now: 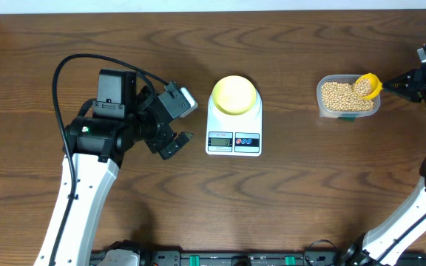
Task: Scoop item into bowl and weigh 50g on scale
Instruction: 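Drag the yellow scoop through the soybeans to fill it, then carry the filled scoop leftward over the yellow bowl on the scale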
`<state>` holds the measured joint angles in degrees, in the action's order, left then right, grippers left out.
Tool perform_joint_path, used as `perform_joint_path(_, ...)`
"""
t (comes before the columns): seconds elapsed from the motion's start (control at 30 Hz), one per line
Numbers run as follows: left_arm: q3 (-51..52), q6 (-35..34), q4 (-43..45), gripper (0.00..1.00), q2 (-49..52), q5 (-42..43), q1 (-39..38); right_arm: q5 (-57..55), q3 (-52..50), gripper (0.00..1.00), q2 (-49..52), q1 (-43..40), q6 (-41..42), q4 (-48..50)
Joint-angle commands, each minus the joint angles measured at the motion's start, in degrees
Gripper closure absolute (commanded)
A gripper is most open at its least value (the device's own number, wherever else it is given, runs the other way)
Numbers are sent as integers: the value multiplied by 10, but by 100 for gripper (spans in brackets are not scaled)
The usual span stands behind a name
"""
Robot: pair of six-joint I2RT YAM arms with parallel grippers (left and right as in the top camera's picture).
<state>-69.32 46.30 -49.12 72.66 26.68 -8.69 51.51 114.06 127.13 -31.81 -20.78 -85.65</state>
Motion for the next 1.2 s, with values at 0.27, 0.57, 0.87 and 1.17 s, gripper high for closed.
perform_joint_path(0.27, 3, -5, -1, 2, 3, 5, 3, 82, 5, 99, 5, 79, -12, -18)
perform_joint_path(0.57, 3, -5, -1, 2, 3, 5, 3, 121, 5, 99, 5, 178, 16, 1)
perform_joint_path(0.87, 3, -5, -1, 2, 3, 5, 3, 138, 5, 99, 5, 252, 129, 105)
perform_joint_path(1.17, 3, -5, -1, 2, 3, 5, 3, 101, 11, 99, 5, 321, 152, 147)
